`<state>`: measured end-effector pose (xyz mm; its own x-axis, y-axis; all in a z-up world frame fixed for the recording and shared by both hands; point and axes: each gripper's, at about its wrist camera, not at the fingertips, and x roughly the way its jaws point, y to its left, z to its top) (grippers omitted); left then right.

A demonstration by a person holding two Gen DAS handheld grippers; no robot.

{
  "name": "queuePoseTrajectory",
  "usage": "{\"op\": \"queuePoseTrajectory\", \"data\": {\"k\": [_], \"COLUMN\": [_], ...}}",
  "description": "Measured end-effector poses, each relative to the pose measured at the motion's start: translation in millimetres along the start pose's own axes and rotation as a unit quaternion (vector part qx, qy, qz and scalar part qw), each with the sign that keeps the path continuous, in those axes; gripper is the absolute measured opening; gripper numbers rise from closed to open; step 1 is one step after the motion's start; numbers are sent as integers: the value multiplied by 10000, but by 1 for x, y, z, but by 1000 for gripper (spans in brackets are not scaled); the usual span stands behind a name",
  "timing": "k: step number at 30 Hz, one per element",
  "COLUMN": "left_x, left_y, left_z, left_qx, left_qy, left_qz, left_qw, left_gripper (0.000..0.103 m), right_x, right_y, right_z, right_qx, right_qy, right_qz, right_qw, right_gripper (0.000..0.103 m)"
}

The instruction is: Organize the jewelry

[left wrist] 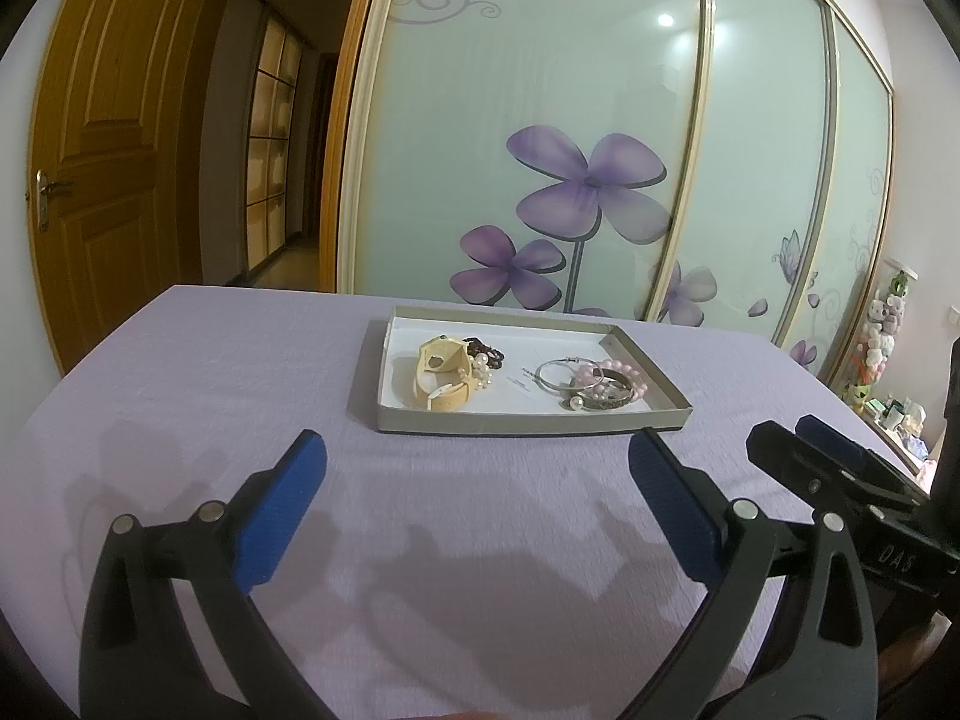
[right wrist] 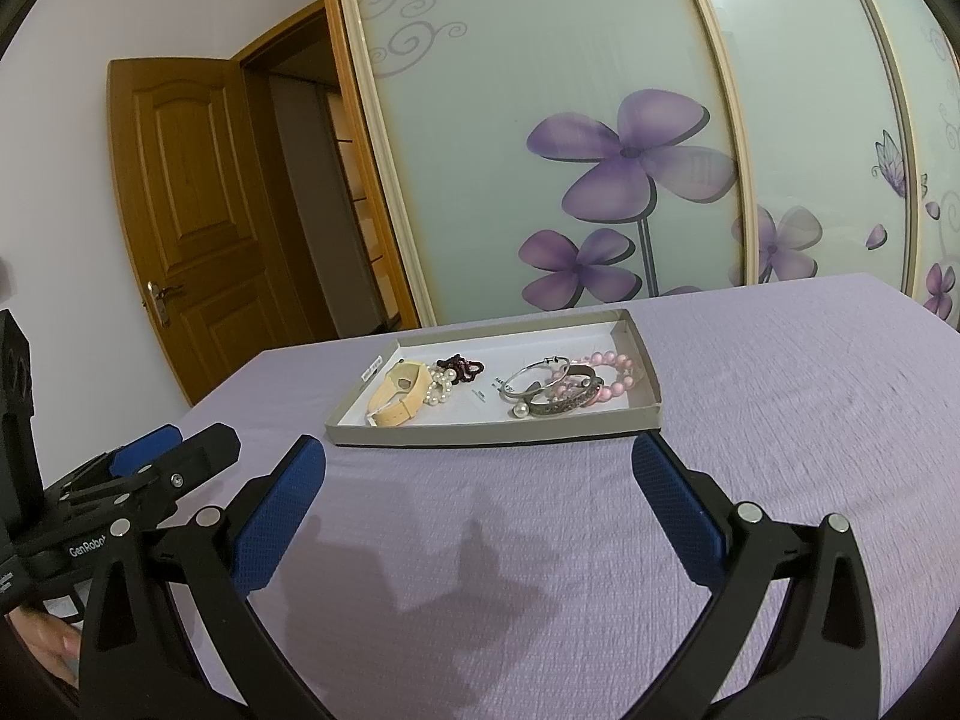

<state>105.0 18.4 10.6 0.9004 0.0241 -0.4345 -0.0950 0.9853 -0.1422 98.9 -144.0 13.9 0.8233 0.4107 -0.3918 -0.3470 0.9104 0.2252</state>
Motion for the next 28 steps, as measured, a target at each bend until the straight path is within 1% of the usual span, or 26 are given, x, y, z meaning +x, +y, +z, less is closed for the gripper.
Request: {"op": "queuePoseTrajectory", "data": {"k": [28], "left_x": [2], "left_y": [-5], "left_z": [3], "left_qx": [39], "left_qy": [-4], "left_qz": [-9], "left_qw": [10000], "left_gripper": [101], "right_x": [0], "right_y": [0], "right_z": [0], "right_qx": [-2], "right_qy": [5], "right_qz": [-6], "right_qw": [10000], "right_gripper": [102]}}
